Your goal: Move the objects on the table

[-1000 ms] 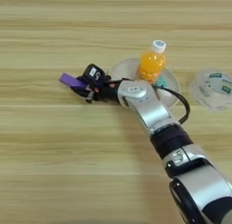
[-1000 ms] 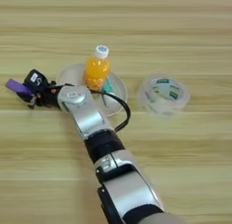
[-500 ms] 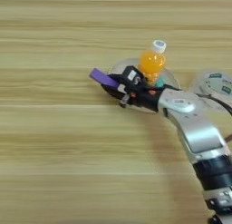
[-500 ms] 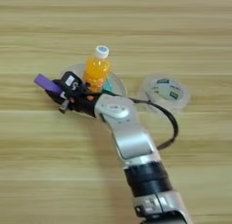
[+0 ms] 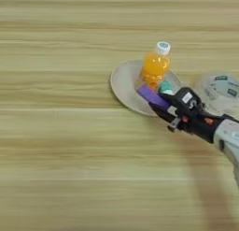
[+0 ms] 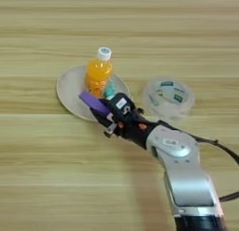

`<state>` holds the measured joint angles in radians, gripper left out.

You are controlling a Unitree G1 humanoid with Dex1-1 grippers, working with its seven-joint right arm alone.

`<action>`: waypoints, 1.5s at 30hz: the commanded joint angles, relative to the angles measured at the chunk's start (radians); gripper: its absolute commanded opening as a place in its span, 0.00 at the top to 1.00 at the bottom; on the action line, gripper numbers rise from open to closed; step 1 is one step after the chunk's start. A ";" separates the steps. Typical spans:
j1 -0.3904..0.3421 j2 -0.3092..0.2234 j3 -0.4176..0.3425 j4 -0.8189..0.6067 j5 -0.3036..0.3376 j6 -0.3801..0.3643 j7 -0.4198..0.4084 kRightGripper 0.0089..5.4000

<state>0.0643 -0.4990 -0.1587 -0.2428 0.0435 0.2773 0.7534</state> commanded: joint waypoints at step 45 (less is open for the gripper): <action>-0.059 -0.097 -0.164 0.411 0.033 -0.123 -0.127 0.74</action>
<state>0.0622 -0.5442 -0.3157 0.1934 0.0667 0.1859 0.6405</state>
